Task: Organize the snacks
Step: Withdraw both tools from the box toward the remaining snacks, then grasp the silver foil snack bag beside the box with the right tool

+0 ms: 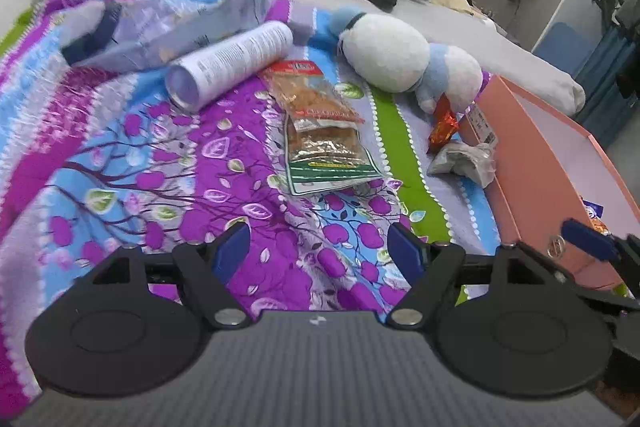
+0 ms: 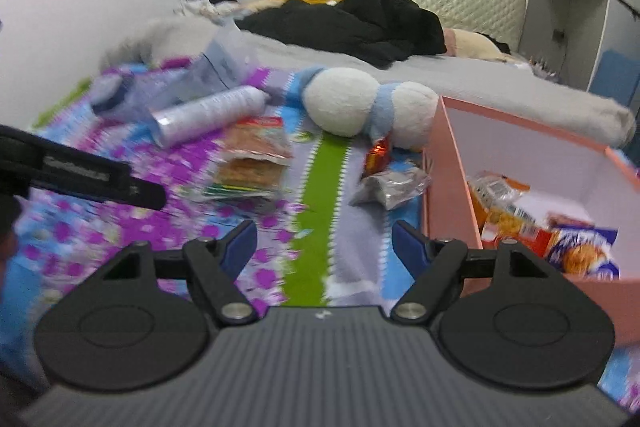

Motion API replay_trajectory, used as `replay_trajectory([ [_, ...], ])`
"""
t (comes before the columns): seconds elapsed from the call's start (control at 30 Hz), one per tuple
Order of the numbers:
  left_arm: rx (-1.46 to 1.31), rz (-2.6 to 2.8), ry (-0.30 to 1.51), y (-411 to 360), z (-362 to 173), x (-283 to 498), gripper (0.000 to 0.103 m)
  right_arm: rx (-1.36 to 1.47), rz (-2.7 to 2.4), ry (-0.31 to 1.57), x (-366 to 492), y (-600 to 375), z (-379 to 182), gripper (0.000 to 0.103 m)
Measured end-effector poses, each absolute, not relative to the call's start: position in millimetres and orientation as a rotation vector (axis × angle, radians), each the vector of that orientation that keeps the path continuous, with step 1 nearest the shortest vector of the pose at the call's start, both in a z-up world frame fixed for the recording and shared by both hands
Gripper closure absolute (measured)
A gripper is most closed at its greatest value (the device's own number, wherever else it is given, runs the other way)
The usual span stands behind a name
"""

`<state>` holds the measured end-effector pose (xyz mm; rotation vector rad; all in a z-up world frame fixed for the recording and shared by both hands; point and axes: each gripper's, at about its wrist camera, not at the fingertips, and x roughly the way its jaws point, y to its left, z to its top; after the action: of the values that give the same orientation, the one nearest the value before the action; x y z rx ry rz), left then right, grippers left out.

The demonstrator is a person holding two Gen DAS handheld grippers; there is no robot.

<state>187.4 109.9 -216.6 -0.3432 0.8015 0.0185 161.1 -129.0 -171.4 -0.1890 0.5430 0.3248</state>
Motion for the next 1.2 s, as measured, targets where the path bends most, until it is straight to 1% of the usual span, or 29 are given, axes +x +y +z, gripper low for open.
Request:
replay_trajectory([
  [0.03,-0.341,0.013,0.802,110.8,-220.8,193.6,0.024,-0.217,0.311,0.543,168.9,-125.4,-175.1,0.035],
  [0.2,-0.283,-0.023,0.824,112.6,-234.0,222.0,0.025,-0.348,0.273,0.56,200.2,-110.3,-191.0,0.037],
  [0.23,-0.265,-0.037,0.833,113.3,-236.9,228.7,0.026,-0.366,0.273,0.574,206.3,-107.4,-194.5,0.042],
  [0.27,-0.249,-0.047,0.837,113.2,-238.4,232.9,0.027,-0.382,0.273,0.584,212.6,-104.3,-198.3,0.044],
  [0.33,-0.205,-0.081,0.851,113.4,-243.4,245.4,0.033,-0.43,0.255,0.591,223.4,-96.5,-206.3,0.046],
  [0.47,-0.132,-0.141,0.858,111.8,-251.2,263.6,0.037,-0.548,0.199,0.583,243.0,-80.6,-221.5,0.048],
  [0.5,-0.117,-0.154,0.864,111.5,-254.1,269.2,0.04,-0.567,0.187,0.583,247.0,-78.2,-224.6,0.051],
  [0.53,-0.108,-0.164,0.866,111.3,-256.1,273.0,0.041,-0.592,0.173,0.58,250.9,-75.4,-228.7,0.055],
  [0.6,-0.112,-0.19,0.873,111.9,-259.9,279.5,0.042,-0.638,0.146,0.577,257.8,-70.5,-235.1,0.059],
  [0.77,-0.096,-0.244,0.866,109.0,-266.8,292.0,0.046,-0.782,0.1,0.559,273.7,-57.7,-246.8,0.059],
  [0.9,-0.1,-0.291,0.881,105.1,-272.3,298.1,0.055,-0.846,0.07,0.547,283.8,-55.3,-252.3,0.059],
  [1.0,-0.049,-0.318,0.872,97.3,-272.0,296.1,0.055,-0.925,0.073,0.546,287.1,-51.5,-261.1,0.059],
  [1.2,-0.019,-0.309,0.862,98.0,-272.4,296.2,0.054,-0.973,0.052,0.551,288.8,-53.0,-268.8,0.06],
])
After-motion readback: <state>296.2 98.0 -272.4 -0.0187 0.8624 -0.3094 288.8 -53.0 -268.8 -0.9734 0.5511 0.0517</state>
